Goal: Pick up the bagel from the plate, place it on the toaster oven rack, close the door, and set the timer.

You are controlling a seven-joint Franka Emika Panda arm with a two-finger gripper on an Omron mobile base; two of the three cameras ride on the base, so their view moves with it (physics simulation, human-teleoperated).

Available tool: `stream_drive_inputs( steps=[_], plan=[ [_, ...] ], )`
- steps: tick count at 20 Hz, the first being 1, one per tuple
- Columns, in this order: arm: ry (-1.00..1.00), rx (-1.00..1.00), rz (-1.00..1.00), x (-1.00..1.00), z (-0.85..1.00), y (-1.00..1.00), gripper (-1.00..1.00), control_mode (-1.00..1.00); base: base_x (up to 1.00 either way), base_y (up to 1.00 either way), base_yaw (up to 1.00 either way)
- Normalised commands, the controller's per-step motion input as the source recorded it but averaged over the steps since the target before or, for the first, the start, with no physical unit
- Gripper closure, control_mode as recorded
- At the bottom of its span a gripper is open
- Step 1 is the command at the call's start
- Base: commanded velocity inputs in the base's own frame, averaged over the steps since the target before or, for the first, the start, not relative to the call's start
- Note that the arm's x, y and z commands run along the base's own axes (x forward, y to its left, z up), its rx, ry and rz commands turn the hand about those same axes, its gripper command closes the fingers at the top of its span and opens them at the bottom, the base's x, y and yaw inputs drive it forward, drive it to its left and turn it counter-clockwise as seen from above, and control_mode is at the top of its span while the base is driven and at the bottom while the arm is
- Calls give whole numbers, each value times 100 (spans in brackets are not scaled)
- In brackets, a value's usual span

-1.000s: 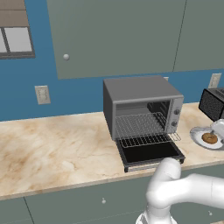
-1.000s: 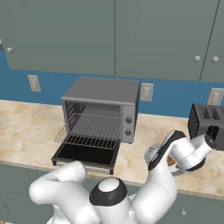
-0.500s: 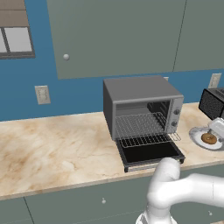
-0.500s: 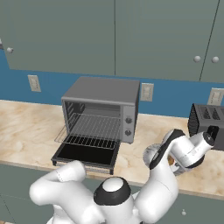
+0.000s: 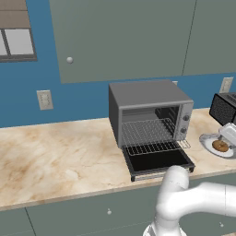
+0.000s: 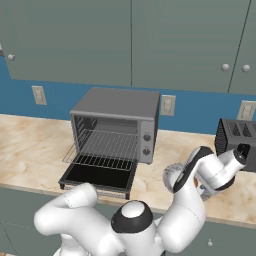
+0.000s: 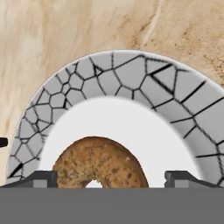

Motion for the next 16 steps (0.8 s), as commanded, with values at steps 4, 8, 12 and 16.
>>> stream_drive_inputs(
  steps=[4,8,12,16],
  plan=[
    [0,0,0,-5,0,1,-100,-100,0,0,0],
    [0,0,0,-4,11,8,-100,-100,0,0,0],
    [0,0,0,-5,7,17,-100,-100,0,0,0],
    [0,0,0,-8,4,23,-100,-100,0,0,0]
  ],
)
